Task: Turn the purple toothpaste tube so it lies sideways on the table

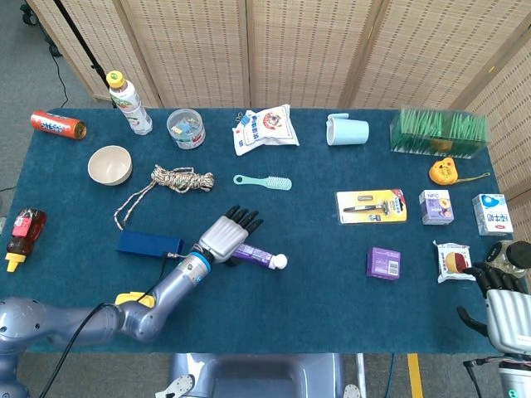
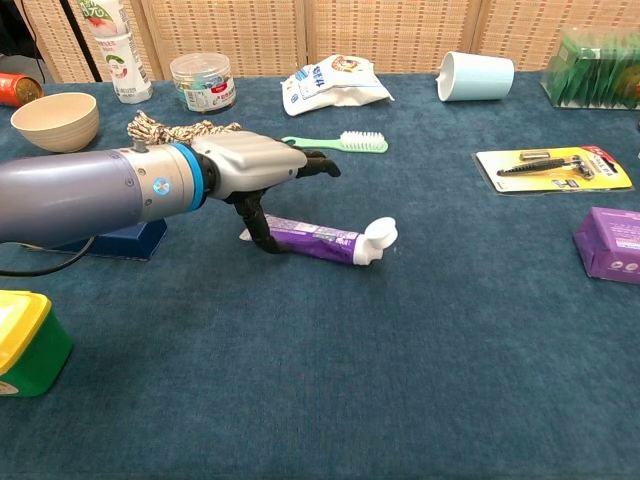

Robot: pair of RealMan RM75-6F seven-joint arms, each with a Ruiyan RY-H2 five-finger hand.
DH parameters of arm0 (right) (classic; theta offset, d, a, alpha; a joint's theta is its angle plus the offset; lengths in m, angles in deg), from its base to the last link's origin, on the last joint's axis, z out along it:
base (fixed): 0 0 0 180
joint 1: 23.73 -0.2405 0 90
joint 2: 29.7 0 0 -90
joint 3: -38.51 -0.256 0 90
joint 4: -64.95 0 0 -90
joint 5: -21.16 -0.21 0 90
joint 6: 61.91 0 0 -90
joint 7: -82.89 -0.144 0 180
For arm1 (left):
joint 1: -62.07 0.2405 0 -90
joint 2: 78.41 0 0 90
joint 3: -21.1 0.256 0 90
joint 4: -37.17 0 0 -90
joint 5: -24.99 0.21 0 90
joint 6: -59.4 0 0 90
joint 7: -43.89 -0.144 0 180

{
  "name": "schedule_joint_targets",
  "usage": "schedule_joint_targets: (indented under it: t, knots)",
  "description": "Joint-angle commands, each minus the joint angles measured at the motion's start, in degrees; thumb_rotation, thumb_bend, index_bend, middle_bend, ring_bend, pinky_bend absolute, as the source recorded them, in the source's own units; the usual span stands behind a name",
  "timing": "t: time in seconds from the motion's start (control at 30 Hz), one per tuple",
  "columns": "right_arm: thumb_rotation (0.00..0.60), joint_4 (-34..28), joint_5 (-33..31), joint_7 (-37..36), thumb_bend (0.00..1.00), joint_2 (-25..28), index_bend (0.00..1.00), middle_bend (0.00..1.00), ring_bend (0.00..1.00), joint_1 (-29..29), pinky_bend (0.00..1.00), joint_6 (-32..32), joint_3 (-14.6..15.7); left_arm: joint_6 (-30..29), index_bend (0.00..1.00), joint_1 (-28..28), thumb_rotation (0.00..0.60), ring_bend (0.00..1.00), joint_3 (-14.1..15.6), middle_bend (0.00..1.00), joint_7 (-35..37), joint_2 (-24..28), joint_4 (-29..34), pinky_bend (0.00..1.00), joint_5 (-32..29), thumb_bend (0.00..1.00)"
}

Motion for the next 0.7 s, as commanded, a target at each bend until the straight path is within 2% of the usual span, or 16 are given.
schedule_joint_targets:
  t: [0.03,0.17,0.37,0.5,0.7]
  knots:
    - [0.6,0.0,0.0,0.0,0.22,0.0,0.28,0.23,0.25,0.1,0.25,0.0,0.0,0.1,0.0,0.6,0.494,0.0,-0.7,0.0,4.9,-0.1,-0.5,0.02,5.4,0.23]
    - [0.6,-0.1,0.0,-0.1,0.22,0.1,0.28,0.23,0.25,0.1,0.25,0.2,0.0,1.4,0.0,0.5,0.494,0.0,0.0,0.0,7.4,0.4,-0.4,0.04,9.2,0.23]
    - [0.6,0.0,0.1,-0.4,0.22,0.3,0.28,0.23,0.25,0.6,0.25,0.6,0.2,2.5,0.01,0.3,0.492,0.01,0.1,0.02,8.8,-0.3,-0.9,0.12,11.1,0.23]
    - [0.6,0.1,0.1,-0.6,0.22,0.3,0.28,0.23,0.25,0.9,0.25,1.0,0.3,2.3,0.06,0.1,0.49,0.07,-0.2,0.09,8.4,-1.3,-1.5,0.18,10.9,0.23]
    - [0.6,0.2,0.2,-0.8,0.22,0.3,0.28,0.23,0.25,1.2,0.25,1.2,0.3,2.1,0.15,-0.1,0.496,0.14,-0.7,0.15,7.9,-2.7,-2.3,0.22,10.3,0.23]
